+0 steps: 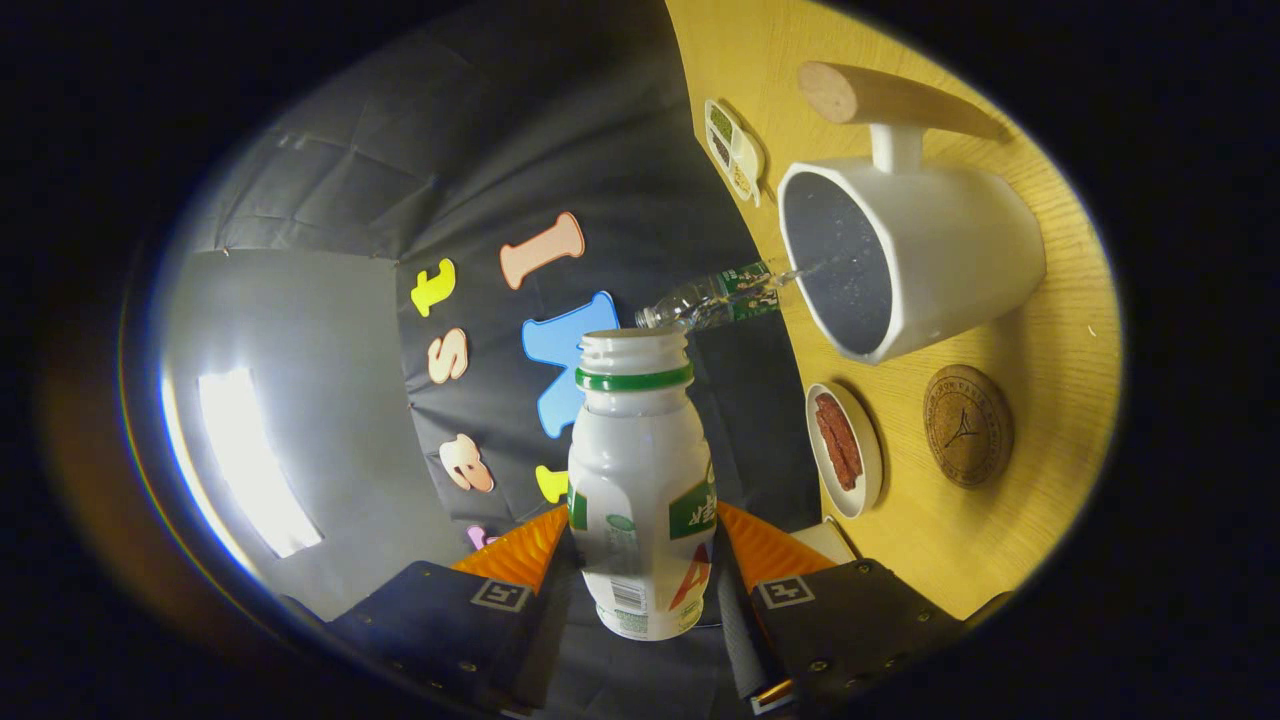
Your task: Take the bottle from table, then pour the juice into the cup, finally place the bottle on the coaster
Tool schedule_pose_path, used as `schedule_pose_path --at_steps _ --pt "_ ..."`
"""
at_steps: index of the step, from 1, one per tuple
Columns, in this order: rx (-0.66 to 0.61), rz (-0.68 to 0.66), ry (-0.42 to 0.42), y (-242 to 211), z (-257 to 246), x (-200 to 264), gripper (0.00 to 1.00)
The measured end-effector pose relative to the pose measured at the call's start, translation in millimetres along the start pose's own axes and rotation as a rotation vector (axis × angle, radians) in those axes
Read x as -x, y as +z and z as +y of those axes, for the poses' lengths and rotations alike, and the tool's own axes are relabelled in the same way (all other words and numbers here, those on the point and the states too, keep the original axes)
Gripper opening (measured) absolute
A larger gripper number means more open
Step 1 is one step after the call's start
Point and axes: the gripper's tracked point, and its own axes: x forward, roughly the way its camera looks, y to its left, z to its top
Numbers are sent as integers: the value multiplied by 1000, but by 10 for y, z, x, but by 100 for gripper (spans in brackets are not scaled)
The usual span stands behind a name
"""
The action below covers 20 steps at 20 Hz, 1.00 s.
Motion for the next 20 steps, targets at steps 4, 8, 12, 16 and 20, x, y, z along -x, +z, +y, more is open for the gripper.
schedule_pose_path --at_steps 4,8,12,16,20 --pt "-21 -6 -6 6 -36 -18 67" --pt "-49 -17 -3 19 -46 -19 67" --pt "-67 -33 -5 56 -64 -5 67" --pt "-91 -48 -10 101 -102 -35 67" --pt "-110 -49 -18 116 -145 -42 67"
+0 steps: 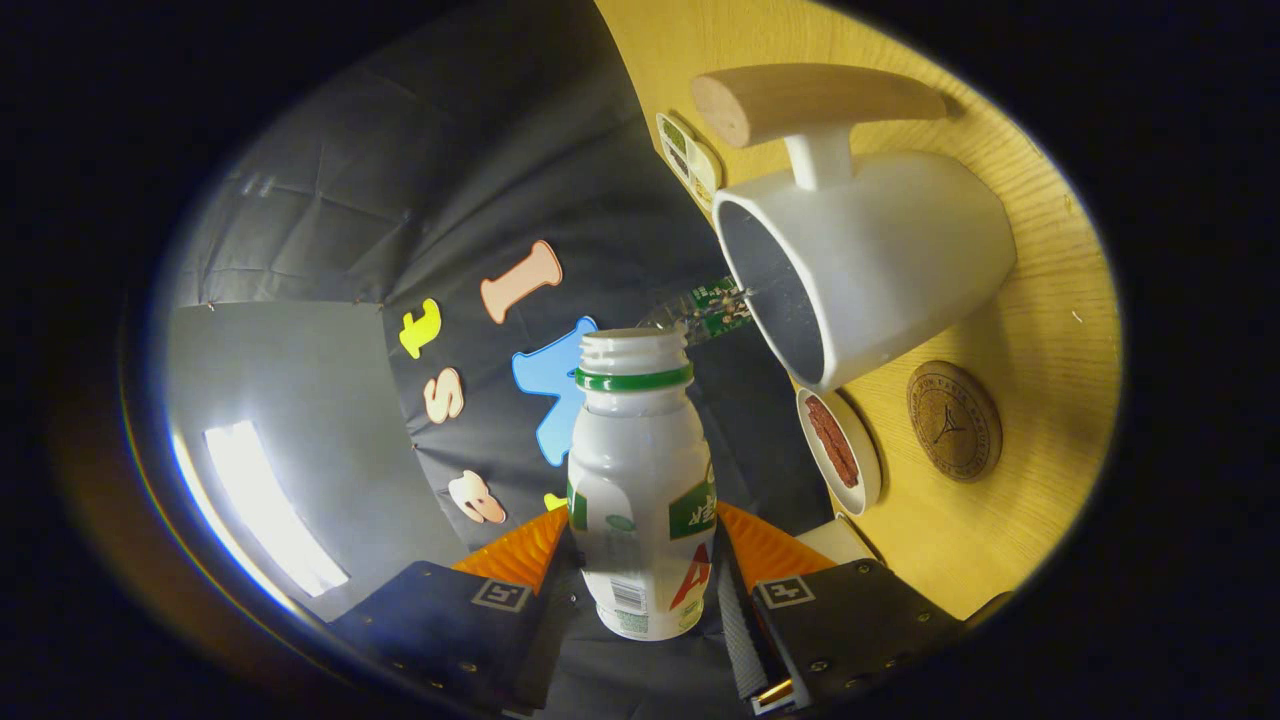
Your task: Take the bottle from table, then pour the juice into the cup, finally place the bottle on the coaster
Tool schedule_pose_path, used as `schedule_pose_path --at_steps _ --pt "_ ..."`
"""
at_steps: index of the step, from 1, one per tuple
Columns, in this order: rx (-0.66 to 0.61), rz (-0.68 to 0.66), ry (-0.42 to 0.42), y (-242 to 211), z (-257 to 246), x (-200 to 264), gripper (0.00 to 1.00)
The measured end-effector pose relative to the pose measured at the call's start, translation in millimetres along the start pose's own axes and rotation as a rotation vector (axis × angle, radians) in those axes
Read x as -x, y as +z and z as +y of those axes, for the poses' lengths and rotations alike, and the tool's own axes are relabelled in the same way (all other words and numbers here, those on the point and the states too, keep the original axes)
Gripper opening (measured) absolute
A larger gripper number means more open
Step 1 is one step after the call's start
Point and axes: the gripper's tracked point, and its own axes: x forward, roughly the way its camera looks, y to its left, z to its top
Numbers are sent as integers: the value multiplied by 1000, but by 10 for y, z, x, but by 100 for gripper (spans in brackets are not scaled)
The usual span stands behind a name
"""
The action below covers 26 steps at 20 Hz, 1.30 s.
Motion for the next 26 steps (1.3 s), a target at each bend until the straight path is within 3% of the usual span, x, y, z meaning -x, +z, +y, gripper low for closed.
schedule_pose_path --at_steps 26 --pt "-39 -23 11 78 -78 49 67"
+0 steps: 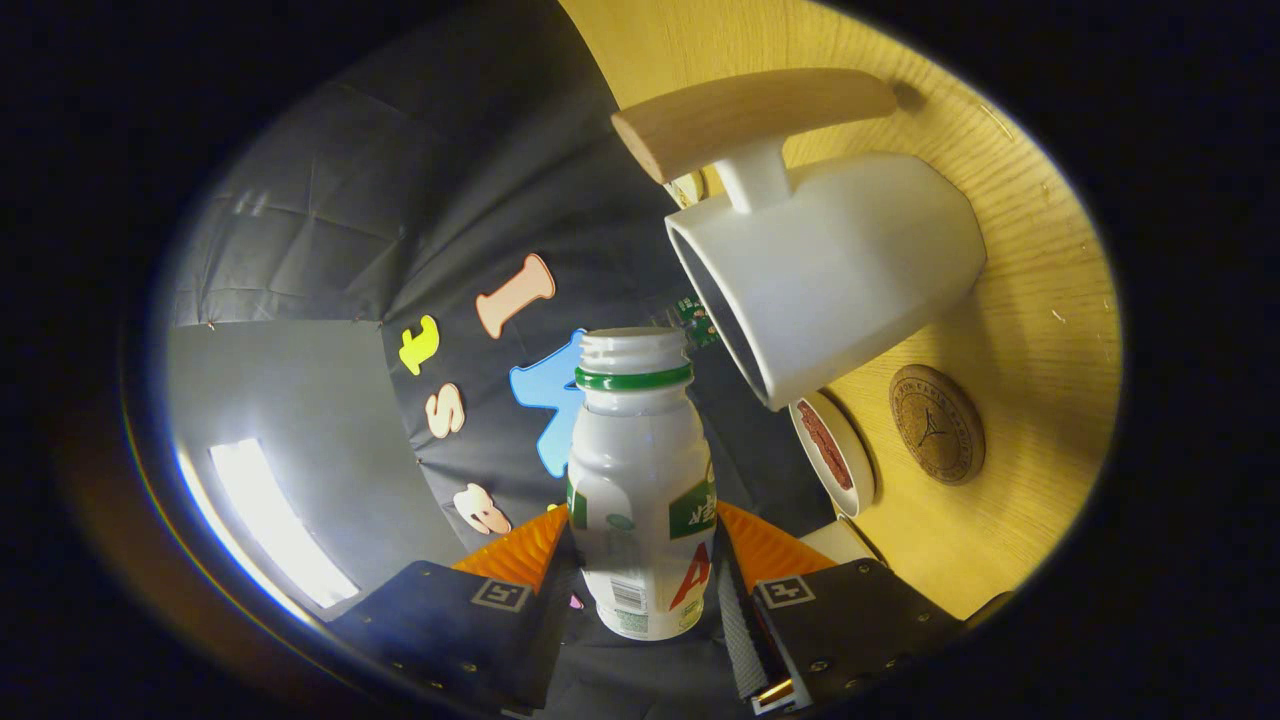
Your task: Take the bottle from table, then pour the juice into the cup, finally place the bottle on the coaster
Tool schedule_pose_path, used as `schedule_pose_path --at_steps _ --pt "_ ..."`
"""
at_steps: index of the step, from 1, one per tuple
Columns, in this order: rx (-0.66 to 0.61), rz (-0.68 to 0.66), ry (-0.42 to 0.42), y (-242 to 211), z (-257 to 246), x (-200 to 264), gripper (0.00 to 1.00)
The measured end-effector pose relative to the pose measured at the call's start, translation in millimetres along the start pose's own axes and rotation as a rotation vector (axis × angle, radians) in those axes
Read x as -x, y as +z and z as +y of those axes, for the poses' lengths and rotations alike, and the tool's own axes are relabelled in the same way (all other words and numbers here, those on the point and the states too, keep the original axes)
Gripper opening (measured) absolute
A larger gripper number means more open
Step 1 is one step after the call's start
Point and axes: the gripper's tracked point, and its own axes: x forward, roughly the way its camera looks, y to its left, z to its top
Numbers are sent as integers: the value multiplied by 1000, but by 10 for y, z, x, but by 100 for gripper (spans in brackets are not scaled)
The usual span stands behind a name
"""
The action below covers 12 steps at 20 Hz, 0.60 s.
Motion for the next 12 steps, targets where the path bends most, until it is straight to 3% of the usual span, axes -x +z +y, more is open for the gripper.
schedule_pose_path --at_steps 12 --pt "48 8 -11 2 -24 -8 67"
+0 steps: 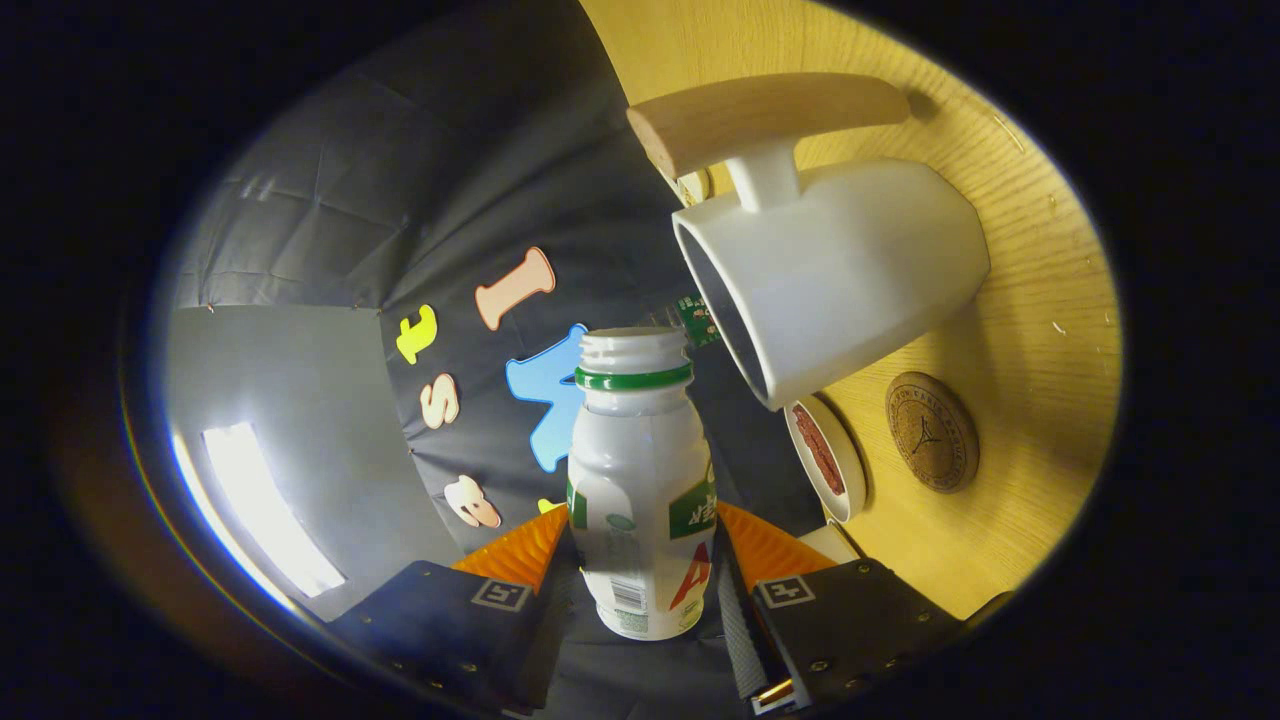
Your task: Take the bottle from table, then pour the juice into the cup, finally place the bottle on the coaster
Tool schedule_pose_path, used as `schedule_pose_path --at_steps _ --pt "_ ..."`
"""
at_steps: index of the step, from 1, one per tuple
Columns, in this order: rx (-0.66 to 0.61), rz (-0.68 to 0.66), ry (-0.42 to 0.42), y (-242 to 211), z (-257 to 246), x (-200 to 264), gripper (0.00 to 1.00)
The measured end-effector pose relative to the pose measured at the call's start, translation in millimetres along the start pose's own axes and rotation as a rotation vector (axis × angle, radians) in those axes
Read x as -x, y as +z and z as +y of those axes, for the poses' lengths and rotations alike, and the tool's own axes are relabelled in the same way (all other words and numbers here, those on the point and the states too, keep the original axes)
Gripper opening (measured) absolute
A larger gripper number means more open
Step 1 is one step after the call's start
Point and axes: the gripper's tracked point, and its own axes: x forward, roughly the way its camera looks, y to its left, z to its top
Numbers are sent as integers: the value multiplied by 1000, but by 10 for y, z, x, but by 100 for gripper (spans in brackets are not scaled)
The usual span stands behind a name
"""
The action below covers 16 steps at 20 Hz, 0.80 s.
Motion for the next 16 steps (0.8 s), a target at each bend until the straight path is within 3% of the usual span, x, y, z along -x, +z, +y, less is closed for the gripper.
schedule_pose_path --at_steps 9,16 --pt "175 -5 -27 30 -51 6 67" --pt "403 -5 -77 88 -98 -6 67"
